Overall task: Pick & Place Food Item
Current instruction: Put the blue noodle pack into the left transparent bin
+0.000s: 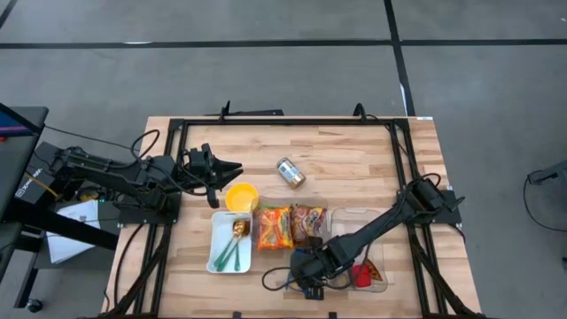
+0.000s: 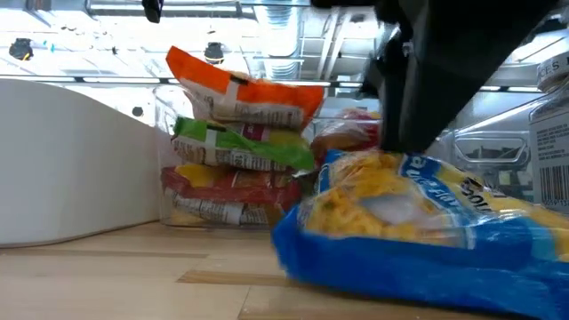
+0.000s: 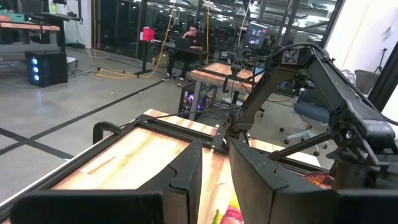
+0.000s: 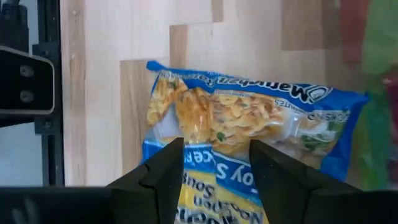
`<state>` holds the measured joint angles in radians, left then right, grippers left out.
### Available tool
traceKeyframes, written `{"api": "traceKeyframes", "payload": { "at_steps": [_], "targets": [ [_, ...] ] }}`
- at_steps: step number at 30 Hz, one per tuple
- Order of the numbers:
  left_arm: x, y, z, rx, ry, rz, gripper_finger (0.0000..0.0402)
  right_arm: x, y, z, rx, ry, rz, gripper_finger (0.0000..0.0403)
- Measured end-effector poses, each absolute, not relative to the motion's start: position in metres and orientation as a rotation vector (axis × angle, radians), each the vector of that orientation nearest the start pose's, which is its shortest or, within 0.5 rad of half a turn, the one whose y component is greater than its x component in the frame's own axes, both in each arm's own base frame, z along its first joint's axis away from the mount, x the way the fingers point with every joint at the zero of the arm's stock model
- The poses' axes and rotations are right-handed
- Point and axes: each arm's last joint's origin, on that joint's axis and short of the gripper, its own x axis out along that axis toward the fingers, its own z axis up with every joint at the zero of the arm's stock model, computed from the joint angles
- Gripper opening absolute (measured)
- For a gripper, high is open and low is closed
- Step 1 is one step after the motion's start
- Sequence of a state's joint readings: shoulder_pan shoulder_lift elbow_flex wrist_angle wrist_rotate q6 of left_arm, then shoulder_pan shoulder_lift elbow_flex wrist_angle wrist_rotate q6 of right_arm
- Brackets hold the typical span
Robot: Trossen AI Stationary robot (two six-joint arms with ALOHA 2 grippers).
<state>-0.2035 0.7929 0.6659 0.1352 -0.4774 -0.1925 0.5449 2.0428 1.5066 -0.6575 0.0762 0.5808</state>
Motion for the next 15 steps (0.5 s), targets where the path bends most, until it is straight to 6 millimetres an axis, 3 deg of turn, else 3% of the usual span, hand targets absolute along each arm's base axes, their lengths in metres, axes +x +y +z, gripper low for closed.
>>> {"api": "traceKeyframes", "payload": {
  "at_steps": [3, 10, 15],
  "targets": [
    [0.178, -0.023, 0.321, -0.194, -0.034, 0.272, 0.0076, 0.358, 0.217, 0.163, 0.16, 1.263, 0.084, 0.0175],
    [0.178, -0.023, 0.321, -0.194, -0.036, 0.272, 0.0076, 0.369, 0.227, 0.167, 0.158, 1.234, 0.072, 0.0173],
    [0.178, -0.023, 0.321, -0.195, -0.037, 0.272, 0.0076, 0.368, 0.225, 0.169, 0.145, 1.241, 0.029, 0.0143]
  ]
}}
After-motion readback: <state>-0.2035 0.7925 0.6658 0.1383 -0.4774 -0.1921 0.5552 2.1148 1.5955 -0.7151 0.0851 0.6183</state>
